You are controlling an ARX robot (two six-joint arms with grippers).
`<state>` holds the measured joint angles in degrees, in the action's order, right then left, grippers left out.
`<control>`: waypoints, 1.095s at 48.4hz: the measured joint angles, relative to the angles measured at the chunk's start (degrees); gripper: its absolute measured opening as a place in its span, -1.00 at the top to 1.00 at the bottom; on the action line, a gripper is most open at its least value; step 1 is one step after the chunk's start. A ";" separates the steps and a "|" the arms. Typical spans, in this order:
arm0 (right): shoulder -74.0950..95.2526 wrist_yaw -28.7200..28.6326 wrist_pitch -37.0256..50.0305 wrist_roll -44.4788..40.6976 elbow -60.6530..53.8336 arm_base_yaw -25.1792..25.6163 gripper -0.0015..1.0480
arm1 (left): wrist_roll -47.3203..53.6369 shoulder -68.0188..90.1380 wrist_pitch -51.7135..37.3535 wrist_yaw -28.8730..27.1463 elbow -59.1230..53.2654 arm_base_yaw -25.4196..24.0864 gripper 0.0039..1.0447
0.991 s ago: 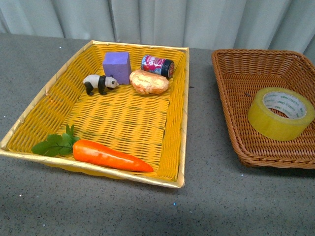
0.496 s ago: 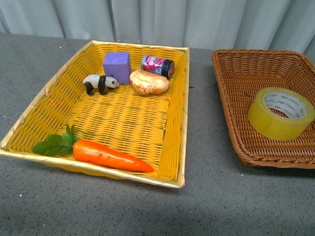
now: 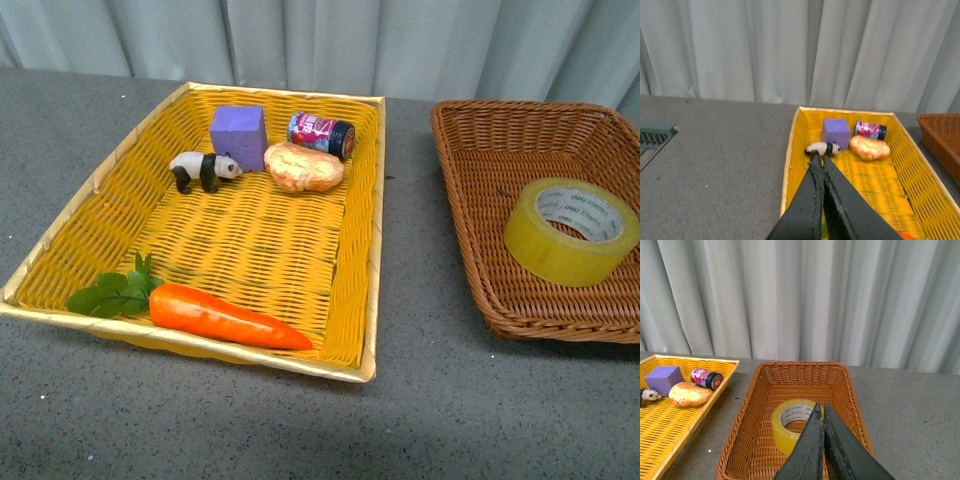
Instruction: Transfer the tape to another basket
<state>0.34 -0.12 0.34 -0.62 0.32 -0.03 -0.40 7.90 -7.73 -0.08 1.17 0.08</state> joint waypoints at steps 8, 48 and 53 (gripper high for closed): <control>-0.13 0.00 -0.24 0.02 0.00 0.00 0.98 | 0.00 -7.50 7.56 0.09 0.00 0.00 0.93; -0.13 0.02 -0.26 0.04 0.00 0.00 -0.83 | 0.13 -7.61 7.61 0.11 0.00 0.00 -0.88; -0.13 0.02 -0.26 0.04 0.00 0.00 -0.83 | 0.13 -7.61 7.61 0.11 0.00 0.00 -0.88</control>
<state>0.21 -0.10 0.08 -0.58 0.32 -0.03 -0.27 0.30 -0.12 0.03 1.17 0.08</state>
